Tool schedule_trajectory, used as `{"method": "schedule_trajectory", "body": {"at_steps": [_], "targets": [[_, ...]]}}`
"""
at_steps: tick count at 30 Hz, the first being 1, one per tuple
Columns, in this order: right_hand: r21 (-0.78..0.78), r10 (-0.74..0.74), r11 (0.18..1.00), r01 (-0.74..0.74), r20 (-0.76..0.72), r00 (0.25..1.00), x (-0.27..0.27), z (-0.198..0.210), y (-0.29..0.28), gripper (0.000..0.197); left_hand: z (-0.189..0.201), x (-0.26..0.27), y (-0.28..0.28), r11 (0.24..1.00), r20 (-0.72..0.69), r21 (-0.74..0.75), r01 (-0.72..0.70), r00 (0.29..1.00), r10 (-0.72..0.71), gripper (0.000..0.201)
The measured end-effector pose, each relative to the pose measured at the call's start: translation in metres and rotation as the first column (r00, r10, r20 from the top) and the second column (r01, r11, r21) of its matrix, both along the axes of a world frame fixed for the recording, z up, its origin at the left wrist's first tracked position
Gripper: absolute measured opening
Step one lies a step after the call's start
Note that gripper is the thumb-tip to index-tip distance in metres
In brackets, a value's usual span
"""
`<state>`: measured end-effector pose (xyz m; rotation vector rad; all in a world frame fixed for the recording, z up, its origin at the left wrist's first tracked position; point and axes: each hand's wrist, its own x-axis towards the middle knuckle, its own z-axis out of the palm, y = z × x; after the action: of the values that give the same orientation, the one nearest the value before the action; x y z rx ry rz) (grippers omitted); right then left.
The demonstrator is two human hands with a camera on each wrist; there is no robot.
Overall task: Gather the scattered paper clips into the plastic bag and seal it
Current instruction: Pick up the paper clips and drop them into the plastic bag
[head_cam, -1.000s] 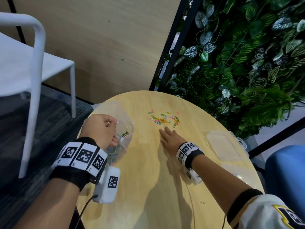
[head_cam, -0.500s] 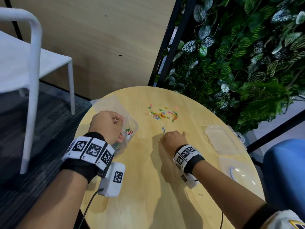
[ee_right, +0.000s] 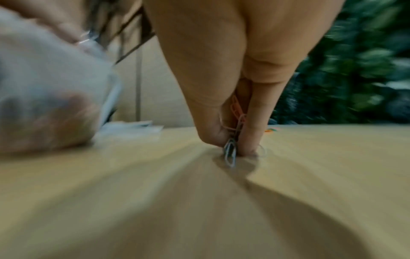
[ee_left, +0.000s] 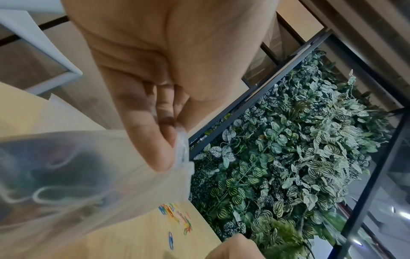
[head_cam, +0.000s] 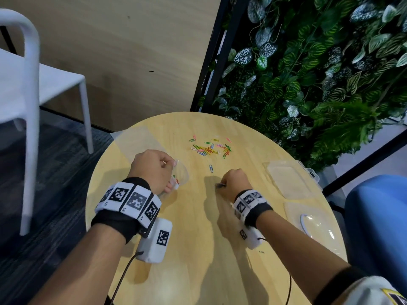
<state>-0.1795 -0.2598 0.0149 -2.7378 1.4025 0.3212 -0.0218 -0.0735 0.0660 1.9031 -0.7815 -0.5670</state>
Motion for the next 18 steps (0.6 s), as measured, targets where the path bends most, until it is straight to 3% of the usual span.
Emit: {"method": "schedule_trajectory", "body": {"at_steps": [2,4,5,7,8,9,11,14,18], "targets": [[0.152,-0.174,0.977,0.150,0.163,0.971,-0.007,0.003,-0.018,0.024,0.001,-0.004,-0.001,1.000,-0.005,-0.003,0.009,1.000,-0.009,0.026],[0.429,-0.431,0.864,0.264,0.360,0.827,-0.015,0.007,-0.029,0.017,0.001,-0.007,-0.004,1.000,-0.028,-0.013,0.012,1.000,-0.012,0.023],[0.610,-0.577,0.755,0.242,0.442,0.687,-0.017,0.010,-0.030,0.012,0.001,-0.009,-0.006,1.000,-0.039,-0.017,0.011,0.999,-0.011,0.022],[0.860,-0.798,0.510,0.029,0.460,0.389,-0.015,0.020,-0.025,0.009,0.000,-0.012,-0.010,1.000,-0.042,-0.018,0.012,0.999,-0.013,0.022],[0.902,-0.851,0.428,-0.063,0.425,0.310,-0.013,0.025,-0.020,0.010,-0.001,-0.014,-0.012,1.000,-0.039,-0.018,0.017,0.999,-0.017,0.022],[0.920,-0.877,0.369,-0.134,0.392,0.277,-0.009,0.031,-0.014,0.009,-0.001,-0.016,-0.015,1.000,-0.035,-0.019,0.021,0.999,-0.022,0.022],[0.919,-0.878,0.316,-0.236,0.377,0.294,0.001,0.043,0.003,0.007,-0.002,-0.021,-0.019,0.999,-0.030,-0.021,0.025,0.999,-0.025,0.022],[0.903,-0.829,0.320,-0.287,0.414,0.376,0.016,0.050,0.030,0.011,-0.001,-0.025,-0.022,0.999,-0.020,-0.020,0.036,0.999,-0.036,0.020],[0.845,-0.684,0.490,-0.214,0.525,0.506,0.027,0.049,0.049,0.017,-0.001,-0.027,-0.024,0.998,-0.037,-0.043,0.051,0.998,-0.053,0.018]]}}
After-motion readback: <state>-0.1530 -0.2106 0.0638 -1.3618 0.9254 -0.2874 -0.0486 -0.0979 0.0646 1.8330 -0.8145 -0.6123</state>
